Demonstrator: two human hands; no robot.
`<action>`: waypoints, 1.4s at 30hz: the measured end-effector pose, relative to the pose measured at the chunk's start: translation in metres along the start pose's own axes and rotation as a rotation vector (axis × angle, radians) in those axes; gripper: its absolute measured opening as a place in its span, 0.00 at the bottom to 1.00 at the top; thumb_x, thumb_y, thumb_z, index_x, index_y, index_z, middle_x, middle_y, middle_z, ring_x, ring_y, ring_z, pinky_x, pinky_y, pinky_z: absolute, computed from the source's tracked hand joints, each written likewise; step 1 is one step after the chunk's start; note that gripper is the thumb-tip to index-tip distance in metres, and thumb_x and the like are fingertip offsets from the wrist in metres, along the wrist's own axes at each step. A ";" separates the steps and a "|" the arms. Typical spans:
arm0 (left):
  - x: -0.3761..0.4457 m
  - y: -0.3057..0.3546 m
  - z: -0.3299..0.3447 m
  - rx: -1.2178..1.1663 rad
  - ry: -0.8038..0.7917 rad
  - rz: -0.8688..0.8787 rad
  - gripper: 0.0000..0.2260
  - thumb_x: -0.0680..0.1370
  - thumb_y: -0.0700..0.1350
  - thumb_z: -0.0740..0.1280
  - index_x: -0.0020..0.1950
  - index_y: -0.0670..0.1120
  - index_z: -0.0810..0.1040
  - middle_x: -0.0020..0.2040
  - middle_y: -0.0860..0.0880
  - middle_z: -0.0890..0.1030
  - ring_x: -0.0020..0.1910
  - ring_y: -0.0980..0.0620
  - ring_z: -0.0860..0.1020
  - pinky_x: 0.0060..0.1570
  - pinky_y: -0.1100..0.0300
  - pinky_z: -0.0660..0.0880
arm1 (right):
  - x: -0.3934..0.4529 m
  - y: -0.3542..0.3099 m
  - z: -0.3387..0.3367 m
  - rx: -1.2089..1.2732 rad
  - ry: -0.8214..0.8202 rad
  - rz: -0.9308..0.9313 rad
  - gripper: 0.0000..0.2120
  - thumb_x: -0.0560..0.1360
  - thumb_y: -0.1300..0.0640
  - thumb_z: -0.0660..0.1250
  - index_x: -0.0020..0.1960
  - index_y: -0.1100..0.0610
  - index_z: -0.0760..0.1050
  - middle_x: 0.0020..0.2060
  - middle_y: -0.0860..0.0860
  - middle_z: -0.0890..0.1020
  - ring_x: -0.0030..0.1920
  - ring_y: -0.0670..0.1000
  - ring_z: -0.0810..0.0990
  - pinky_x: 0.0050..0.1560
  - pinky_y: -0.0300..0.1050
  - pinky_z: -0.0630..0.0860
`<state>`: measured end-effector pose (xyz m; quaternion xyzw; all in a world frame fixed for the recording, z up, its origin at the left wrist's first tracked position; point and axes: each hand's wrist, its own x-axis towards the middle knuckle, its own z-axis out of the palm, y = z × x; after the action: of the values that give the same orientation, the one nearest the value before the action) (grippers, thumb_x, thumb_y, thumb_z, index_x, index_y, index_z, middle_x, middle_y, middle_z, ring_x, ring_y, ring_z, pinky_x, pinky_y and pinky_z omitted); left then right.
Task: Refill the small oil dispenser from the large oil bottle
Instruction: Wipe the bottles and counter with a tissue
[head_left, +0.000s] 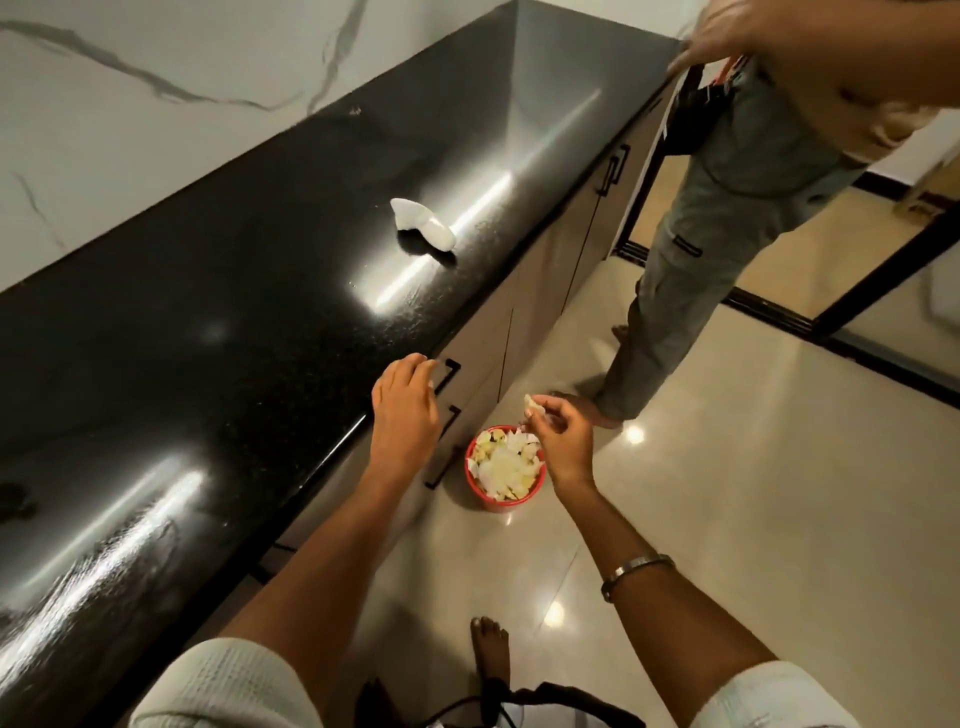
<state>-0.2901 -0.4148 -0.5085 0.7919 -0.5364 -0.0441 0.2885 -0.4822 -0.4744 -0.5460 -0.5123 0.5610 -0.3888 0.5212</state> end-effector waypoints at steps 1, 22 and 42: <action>0.001 0.000 0.000 -0.003 0.000 0.001 0.15 0.79 0.38 0.61 0.65 0.45 0.76 0.64 0.48 0.74 0.67 0.49 0.68 0.68 0.51 0.62 | -0.001 -0.003 -0.001 0.177 -0.052 0.145 0.06 0.76 0.64 0.67 0.52 0.58 0.78 0.45 0.53 0.82 0.44 0.50 0.82 0.47 0.42 0.82; -0.010 -0.032 -0.032 0.034 0.085 -0.136 0.15 0.80 0.40 0.59 0.66 0.47 0.75 0.65 0.50 0.73 0.68 0.50 0.67 0.69 0.49 0.62 | 0.006 0.081 -0.042 -0.265 -0.669 0.788 0.09 0.71 0.73 0.70 0.51 0.69 0.77 0.46 0.64 0.80 0.43 0.58 0.82 0.43 0.45 0.83; -0.030 -0.049 -0.050 0.028 0.154 -0.211 0.15 0.80 0.40 0.59 0.65 0.46 0.75 0.63 0.49 0.74 0.66 0.50 0.69 0.67 0.48 0.64 | 0.028 0.077 -0.017 -0.452 -0.339 0.451 0.08 0.76 0.68 0.64 0.51 0.58 0.77 0.53 0.61 0.80 0.43 0.57 0.82 0.43 0.48 0.81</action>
<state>-0.2435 -0.3557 -0.4991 0.8488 -0.4271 -0.0056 0.3116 -0.5097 -0.4906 -0.6235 -0.5349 0.6373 -0.0396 0.5533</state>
